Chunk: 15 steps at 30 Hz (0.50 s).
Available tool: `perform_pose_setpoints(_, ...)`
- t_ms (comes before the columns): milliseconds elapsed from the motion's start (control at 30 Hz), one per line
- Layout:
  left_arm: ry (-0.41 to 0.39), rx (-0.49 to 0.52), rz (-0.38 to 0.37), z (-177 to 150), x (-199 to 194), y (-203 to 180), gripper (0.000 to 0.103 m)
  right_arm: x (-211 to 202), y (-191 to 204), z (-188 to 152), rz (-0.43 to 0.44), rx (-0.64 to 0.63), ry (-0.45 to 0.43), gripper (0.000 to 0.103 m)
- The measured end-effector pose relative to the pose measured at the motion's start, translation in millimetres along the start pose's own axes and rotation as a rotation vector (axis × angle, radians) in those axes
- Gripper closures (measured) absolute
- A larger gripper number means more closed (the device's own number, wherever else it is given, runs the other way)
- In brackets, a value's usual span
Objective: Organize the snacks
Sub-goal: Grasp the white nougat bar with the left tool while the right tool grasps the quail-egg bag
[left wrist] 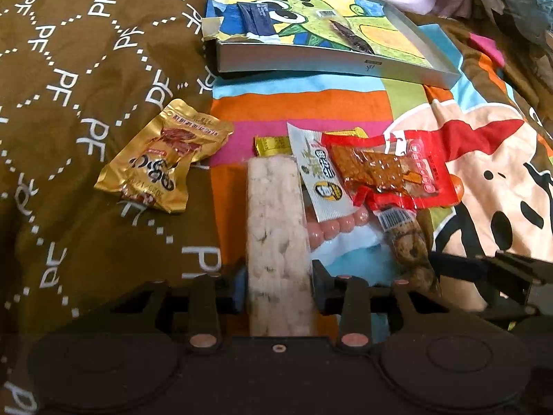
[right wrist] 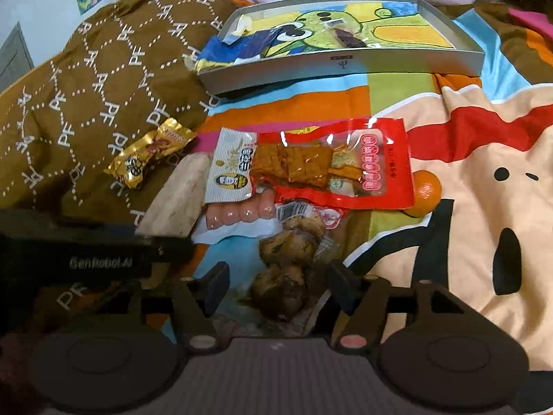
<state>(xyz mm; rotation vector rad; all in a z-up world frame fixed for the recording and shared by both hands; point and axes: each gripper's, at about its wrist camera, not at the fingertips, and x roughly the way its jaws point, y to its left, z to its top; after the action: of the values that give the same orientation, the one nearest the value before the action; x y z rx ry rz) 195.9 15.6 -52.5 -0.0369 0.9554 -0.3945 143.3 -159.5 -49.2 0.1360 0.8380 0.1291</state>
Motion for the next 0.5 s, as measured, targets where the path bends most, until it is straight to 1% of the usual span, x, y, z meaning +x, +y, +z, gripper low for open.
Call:
perform_pose_setpoints(133, 0.000, -0.014, -0.018, 6.2, 5.8, 3.0, 0.061, 5.4, -0.6, 1.5, -0.033, -0.001, 0.011, 0.024)
perform_pose_setpoints(233, 0.000, -0.015, -0.023, 7.6, 7.4, 3.4, 0.061, 8.6, -2.9, 2.0, -0.036, 0.015, 0.019, 0.024)
perform_pose_setpoints(300, 0.001, -0.013, -0.021, 8.0, 7.8, 3.5, 0.062, 9.1, -1.4, 1.3, -0.042, 0.004, 0.020, 0.025)
perform_pose_setpoints(367, 0.002, -0.014, -0.011, 8.4, 7.5, 2.2, 0.063, 7.9, -0.5, 0.6, -0.044, -0.003, 0.015, 0.033)
perform_pose_setpoints(400, 0.003, -0.014, -0.005, 8.6, 7.2, 1.5, 0.065, 7.1, -0.3, 0.6, -0.046, -0.005, 0.012, 0.041)
perform_pose_setpoints(433, 0.005, -0.014, 0.001, 8.7, 6.8, 0.8, 0.065, 6.4, -0.6, 0.3, -0.051, -0.005, 0.011, 0.045)
perform_pose_setpoints(500, 0.010, -0.020, 0.005, 9.0, 5.7, 0.8, 0.067, 5.0, -3.1, -0.4, -0.044, 0.005, 0.014, 0.051)
